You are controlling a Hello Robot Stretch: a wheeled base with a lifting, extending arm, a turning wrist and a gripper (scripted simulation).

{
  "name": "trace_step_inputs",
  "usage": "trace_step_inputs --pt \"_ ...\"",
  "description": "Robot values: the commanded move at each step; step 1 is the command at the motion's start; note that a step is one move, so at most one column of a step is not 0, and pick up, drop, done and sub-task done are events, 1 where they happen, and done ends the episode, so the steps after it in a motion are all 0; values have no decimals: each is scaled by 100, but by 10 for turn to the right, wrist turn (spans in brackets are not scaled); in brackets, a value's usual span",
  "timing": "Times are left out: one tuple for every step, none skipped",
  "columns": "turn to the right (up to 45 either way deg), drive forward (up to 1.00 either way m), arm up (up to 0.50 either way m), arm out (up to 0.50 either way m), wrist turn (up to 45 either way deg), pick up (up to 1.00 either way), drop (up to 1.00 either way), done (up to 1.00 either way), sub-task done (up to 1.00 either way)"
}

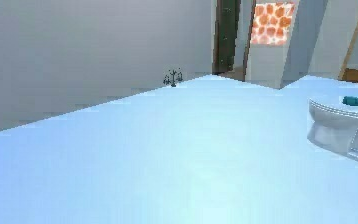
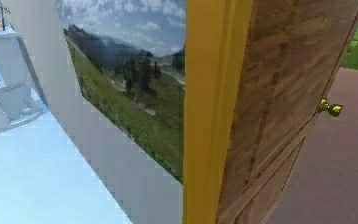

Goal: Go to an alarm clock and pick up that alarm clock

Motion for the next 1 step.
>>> trace_step_inputs --pt "120 0 0 0 0 0 0 0 0"
